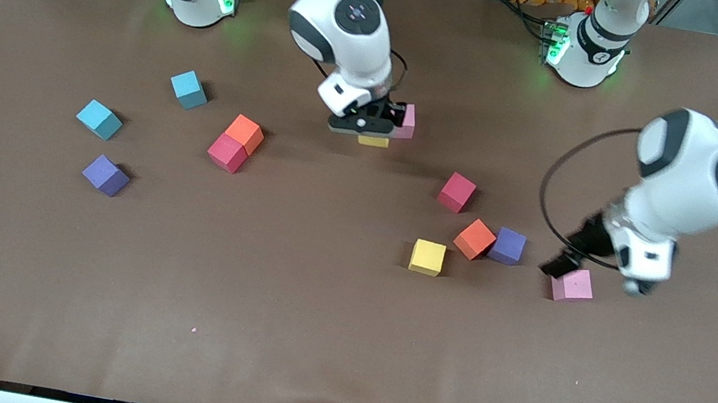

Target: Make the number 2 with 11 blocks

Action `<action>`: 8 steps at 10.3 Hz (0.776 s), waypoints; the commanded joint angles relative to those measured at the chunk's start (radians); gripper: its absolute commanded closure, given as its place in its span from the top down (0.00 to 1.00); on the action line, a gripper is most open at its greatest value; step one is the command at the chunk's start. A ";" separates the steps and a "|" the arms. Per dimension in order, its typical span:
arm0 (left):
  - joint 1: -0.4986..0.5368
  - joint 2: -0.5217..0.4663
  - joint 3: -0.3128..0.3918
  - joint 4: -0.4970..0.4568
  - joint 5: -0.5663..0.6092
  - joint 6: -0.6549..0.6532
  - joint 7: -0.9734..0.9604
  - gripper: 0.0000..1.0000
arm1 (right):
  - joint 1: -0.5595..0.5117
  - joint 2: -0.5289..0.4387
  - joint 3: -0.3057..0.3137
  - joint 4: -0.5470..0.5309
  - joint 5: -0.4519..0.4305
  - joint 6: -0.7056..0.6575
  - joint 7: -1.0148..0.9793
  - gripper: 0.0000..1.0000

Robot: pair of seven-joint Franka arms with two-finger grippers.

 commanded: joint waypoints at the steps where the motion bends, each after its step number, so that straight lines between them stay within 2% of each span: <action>1: 0.011 0.136 -0.008 0.082 0.194 -0.022 0.034 1.00 | 0.170 0.164 -0.138 0.203 -0.011 -0.027 0.020 0.33; 2: -0.002 0.147 -0.008 0.093 0.276 -0.036 0.059 1.00 | 0.224 0.195 -0.185 0.234 -0.014 -0.035 0.016 0.33; 4: -0.060 0.187 -0.008 0.181 0.324 -0.124 0.141 1.00 | 0.341 0.226 -0.274 0.239 -0.028 -0.033 -0.015 0.33; 7: -0.179 0.277 -0.006 0.364 0.326 -0.212 0.215 1.00 | 0.369 0.227 -0.289 0.231 -0.025 -0.035 -0.030 0.33; 8: -0.219 0.308 -0.003 0.402 0.374 -0.227 0.253 1.00 | 0.369 0.230 -0.289 0.228 -0.025 -0.035 -0.030 0.33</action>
